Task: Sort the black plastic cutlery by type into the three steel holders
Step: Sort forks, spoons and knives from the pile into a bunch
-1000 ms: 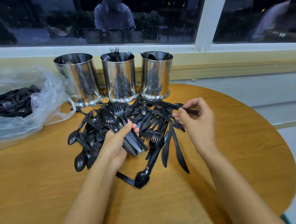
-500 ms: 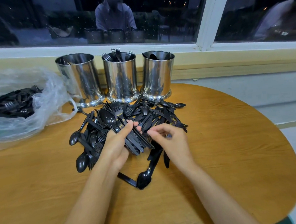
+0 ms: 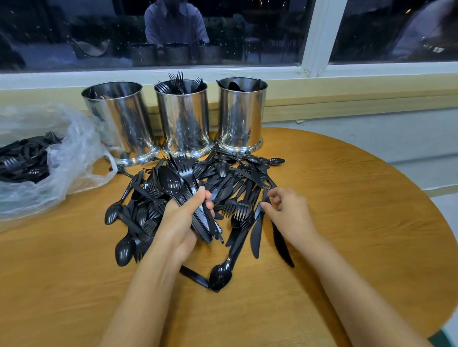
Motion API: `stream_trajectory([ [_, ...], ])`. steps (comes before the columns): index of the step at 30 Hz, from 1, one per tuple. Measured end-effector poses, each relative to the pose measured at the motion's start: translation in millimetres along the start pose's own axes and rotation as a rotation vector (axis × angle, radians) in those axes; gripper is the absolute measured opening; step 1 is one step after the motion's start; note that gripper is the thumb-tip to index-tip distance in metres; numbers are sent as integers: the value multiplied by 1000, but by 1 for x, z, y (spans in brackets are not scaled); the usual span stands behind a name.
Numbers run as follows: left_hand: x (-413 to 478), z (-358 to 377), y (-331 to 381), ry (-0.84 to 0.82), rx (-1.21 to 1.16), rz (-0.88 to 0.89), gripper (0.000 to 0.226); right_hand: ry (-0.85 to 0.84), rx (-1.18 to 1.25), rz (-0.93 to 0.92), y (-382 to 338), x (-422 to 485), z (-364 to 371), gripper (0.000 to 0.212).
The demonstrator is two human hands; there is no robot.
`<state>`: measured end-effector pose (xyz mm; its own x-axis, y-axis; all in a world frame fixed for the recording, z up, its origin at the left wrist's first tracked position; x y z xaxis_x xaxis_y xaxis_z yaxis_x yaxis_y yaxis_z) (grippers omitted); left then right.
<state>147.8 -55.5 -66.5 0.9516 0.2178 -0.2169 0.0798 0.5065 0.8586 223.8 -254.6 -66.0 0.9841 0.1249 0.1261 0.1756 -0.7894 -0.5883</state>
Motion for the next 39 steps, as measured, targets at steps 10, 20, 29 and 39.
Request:
stream_trajectory([
  [10,2,-1,-2,9,4,-17,13,-101,98,88,13,12,1,45],
  [20,3,-5,-5,43,15,-59,9,-103,48,77,14,17,-8,18],
  [29,2,-2,-5,-4,3,-65,13,321,416,-162,-27,-3,-64,20],
  [39,-2,5,-2,-24,-89,-45,28,-5,876,-146,-54,-33,-7,20],
])
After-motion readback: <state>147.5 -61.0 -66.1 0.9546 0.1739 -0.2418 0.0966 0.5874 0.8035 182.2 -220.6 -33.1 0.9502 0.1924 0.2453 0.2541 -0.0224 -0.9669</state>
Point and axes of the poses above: each hand's wrist, its own x-axis towards the middle knuckle, its own z-axis out of the palm, y = z × x, the point moved 7 cm from there along x, towards the middle knuckle, and after that the axes turned 2 degrees about -y, right-handed, at the moved point
